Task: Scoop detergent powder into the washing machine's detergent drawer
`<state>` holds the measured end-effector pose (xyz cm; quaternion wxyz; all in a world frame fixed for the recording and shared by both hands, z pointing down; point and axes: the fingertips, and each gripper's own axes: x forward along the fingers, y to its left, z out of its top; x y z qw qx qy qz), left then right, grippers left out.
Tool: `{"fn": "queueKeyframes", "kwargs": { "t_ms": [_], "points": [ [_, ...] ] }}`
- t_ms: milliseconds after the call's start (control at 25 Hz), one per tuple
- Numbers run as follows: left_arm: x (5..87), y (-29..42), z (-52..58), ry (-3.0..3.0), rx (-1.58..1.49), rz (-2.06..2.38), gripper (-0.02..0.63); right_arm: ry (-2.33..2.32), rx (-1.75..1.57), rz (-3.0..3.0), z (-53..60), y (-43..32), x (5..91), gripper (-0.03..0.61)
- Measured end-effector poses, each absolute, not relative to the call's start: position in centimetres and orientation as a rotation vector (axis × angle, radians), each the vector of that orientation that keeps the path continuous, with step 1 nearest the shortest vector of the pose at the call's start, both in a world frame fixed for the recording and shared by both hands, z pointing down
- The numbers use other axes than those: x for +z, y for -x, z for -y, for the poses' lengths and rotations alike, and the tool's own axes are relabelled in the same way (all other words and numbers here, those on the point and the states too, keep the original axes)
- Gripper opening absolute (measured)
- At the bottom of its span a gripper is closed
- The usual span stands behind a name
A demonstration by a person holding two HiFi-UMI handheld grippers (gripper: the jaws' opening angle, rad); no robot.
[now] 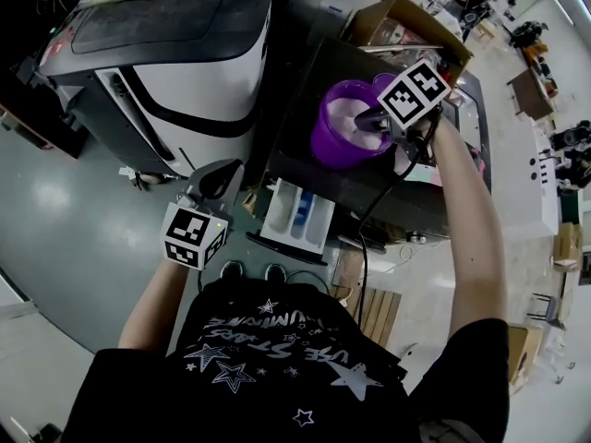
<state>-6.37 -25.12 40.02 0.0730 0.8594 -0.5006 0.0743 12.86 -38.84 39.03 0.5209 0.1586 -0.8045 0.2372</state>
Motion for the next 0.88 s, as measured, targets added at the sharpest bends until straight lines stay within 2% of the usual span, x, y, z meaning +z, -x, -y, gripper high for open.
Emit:
{"fn": "queueKeyframes", "kwargs": {
  "t_ms": [400, 880],
  "points": [
    [40.0, 6.5, 24.8, -2.600, 0.212, 1.479, 0.000, -0.414, 0.800, 1.951, 39.3, -12.5, 38.4, 0.035],
    [40.7, 6.8, 25.0, -2.606, 0.234, 1.465, 0.000, -0.479, 0.924, 2.033, 39.2, -13.2, 37.5, 0.035]
  ]
}}
